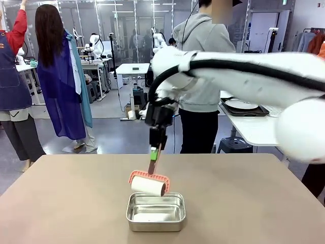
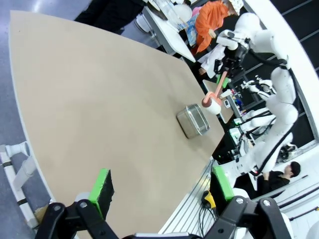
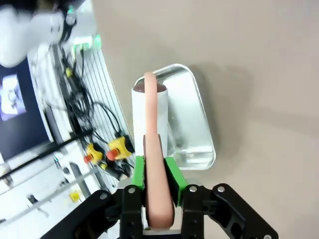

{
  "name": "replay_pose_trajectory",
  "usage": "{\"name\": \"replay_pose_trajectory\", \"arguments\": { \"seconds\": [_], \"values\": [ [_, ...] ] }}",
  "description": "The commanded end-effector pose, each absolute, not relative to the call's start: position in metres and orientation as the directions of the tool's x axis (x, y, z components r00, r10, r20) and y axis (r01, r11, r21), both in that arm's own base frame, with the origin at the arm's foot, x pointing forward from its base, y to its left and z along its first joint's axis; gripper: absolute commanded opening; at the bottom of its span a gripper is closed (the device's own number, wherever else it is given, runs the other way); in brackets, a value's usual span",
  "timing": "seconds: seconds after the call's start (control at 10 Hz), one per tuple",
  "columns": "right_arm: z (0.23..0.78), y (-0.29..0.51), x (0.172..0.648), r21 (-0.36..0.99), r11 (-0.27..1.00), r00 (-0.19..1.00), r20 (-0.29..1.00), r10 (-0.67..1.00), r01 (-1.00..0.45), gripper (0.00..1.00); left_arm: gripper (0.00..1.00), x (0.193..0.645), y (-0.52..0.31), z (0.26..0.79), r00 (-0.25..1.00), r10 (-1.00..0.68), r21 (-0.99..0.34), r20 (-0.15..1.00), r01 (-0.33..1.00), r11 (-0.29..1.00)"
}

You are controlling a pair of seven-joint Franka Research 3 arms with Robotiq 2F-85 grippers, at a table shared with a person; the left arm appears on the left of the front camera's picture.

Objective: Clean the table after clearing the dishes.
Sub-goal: When the right (or left) Handle tray is removed, use the right hand (or left hand) to clean the right (or left) side of the table with the Lint Roller.

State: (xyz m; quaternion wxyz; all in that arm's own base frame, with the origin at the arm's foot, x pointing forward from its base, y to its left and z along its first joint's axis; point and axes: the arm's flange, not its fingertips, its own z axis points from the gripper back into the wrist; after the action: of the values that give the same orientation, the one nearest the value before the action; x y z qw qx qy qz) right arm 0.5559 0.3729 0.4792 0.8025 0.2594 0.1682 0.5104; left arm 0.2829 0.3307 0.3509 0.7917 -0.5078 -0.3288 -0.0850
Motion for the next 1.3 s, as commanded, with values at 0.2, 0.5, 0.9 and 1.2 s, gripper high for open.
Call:
{"name": "replay_pose_trajectory", "arguments": {
  "seconds": [0.2, 0.5, 0.9, 1.2],
  "values": [
    [0.480, 0.201, 0.390, 0.562, 0.630, 0.800, 0.098, 0.592, -0.535, 0.10, 0.99, 0.277, 0.329, 0.354, 0.772, 0.188, -0.745, 0.607, 0.471, 0.472],
    [0.485, 0.120, 0.363, 0.599, 0.727, 0.938, 0.142, 0.318, -0.337, 0.10, 0.99, 0.277, 0.329, 0.354, 0.772, 0.188, -0.745, 0.607, 0.471, 0.472],
    [0.516, 0.129, 0.416, 0.608, 0.696, 0.908, 0.103, 0.406, -0.381, 0.10, 0.99, 0.277, 0.329, 0.354, 0.772, 0.188, -0.745, 0.607, 0.471, 0.472],
    [0.510, 0.129, 0.409, 0.616, 0.688, 0.910, 0.126, 0.396, -0.385, 0.22, 0.99, 0.277, 0.329, 0.354, 0.772, 0.188, -0.745, 0.607, 0.471, 0.472]
  ]
}}
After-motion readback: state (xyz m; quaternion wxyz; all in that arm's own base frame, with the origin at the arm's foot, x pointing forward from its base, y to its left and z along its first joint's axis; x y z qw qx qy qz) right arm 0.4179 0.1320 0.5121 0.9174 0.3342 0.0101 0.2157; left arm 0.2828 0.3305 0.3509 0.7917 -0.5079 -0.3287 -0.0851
